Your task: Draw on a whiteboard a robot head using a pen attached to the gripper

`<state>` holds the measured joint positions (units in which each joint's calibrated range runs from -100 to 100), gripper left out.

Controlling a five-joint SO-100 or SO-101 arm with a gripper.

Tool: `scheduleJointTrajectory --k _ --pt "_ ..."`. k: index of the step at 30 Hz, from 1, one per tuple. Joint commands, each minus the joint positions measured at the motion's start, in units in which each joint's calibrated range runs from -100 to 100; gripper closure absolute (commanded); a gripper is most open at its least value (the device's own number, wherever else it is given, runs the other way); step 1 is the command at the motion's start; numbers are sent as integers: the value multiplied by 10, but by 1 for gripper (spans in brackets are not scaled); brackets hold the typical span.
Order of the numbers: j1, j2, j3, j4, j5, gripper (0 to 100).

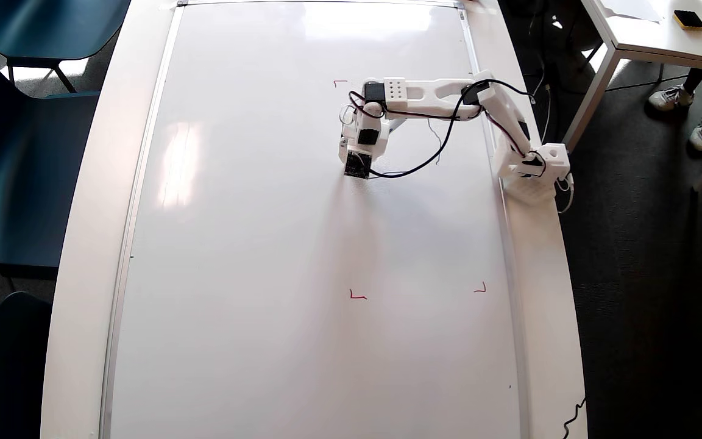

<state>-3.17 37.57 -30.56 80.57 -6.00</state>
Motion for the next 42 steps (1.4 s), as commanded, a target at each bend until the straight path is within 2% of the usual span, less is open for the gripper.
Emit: scheduleJointTrajectory --k 1,19,42 --pt "-16 -22 15 7 -2 88" --pt "-55 -73 53 9 -18 88" --pt "-50 -157 133 10 -26 88"
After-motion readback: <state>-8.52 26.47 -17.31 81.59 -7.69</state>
